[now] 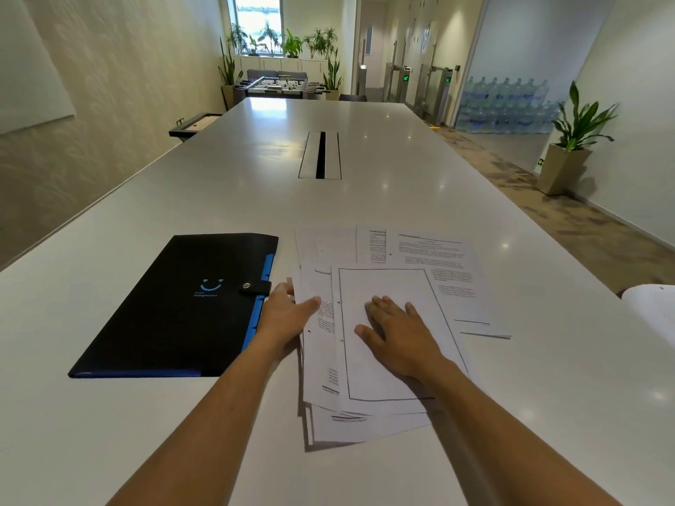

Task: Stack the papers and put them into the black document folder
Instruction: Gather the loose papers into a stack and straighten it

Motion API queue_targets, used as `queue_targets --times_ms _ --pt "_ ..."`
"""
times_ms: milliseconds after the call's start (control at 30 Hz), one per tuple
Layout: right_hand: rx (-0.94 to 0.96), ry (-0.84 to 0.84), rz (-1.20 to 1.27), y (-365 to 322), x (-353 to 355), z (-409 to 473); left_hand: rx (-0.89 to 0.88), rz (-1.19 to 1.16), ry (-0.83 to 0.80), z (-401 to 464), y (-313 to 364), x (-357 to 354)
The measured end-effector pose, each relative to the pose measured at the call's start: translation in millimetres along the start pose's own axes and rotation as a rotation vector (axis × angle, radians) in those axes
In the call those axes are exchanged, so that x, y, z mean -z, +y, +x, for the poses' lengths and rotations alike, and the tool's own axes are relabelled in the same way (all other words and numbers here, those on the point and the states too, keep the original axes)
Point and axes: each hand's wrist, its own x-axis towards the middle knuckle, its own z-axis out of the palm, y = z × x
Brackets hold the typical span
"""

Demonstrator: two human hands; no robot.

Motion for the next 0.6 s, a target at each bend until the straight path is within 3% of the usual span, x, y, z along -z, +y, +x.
queue_targets --times_ms 100,267,400,500,600 --pt "0.015 0.009 0.063 -15.1 0.7 0.5 0.063 -0.047 -0.057 1.3 6.3 4.4" --pt "-0.251 0.383 0.145 -1.0 22.0 -5.9 0.116 0.049 -0.076 4.0 10.0 11.4" --pt "-0.485 0.291 0.106 19.0 28.7 -20.1 0.102 0.056 -0.079 5.2 5.9 6.9" --pt "-0.471 0.309 0.143 13.6 25.8 -22.2 0.007 0.263 -0.039 3.9 1.8 -4.8" --pt "-0.481 0.308 0.208 5.9 23.2 -20.9 0.020 0.290 -0.013 0.3 0.5 -17.6"
